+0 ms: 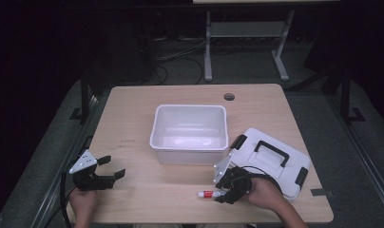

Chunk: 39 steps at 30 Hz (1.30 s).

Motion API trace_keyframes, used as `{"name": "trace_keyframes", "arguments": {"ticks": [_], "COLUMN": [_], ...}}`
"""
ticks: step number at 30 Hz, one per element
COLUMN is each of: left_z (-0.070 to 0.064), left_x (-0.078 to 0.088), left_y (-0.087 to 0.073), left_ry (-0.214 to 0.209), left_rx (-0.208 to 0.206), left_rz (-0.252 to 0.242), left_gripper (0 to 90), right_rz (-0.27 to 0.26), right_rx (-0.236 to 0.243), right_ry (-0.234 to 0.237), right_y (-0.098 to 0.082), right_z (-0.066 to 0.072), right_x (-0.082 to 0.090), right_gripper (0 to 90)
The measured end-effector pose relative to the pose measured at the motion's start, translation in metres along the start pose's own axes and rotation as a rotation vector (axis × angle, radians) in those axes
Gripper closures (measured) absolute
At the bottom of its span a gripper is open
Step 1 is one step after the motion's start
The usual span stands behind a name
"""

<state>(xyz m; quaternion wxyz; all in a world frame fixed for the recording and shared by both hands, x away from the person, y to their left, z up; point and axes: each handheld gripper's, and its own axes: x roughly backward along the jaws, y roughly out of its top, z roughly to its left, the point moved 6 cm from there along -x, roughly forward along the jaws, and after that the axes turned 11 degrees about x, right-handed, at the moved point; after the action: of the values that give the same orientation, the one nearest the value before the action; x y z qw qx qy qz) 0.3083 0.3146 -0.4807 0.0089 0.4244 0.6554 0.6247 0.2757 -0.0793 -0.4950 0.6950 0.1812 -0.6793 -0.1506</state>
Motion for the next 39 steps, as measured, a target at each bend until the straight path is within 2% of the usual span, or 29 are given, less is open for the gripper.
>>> {"name": "trace_keyframes", "arguments": {"ticks": [18,25,35,39], "left_z": [-0.0003,0.0001,0.0003,0.0007], "left_x": [-0.0001,0.0002,0.0007,0.0014], "left_y": [0.0001,0.0001,0.0001,0.0003], "left_ry": [-0.003,-0.003,-0.004,-0.002], "left_rx": [0.001,0.002,0.003,0.002], "left_rz": [0.000,-0.001,-0.002,-0.003], "left_gripper": [14.3,14.3,14.3,14.3], "right_rz": [0.019,0.017,0.012,-0.006], "right_rx": [0.043,0.063,0.047,0.040], "right_ry": [0.008,0.003,0.020,0.024], "right_y": [0.0035,0.0029,0.0032,0.0059], "right_z": [-0.0015,-0.0022,-0.0021,-0.0016], "right_x": [-0.0068,-0.0064,-0.0056,-0.0024], "right_gripper": [62.4,69.5,71.3,71.3]}}
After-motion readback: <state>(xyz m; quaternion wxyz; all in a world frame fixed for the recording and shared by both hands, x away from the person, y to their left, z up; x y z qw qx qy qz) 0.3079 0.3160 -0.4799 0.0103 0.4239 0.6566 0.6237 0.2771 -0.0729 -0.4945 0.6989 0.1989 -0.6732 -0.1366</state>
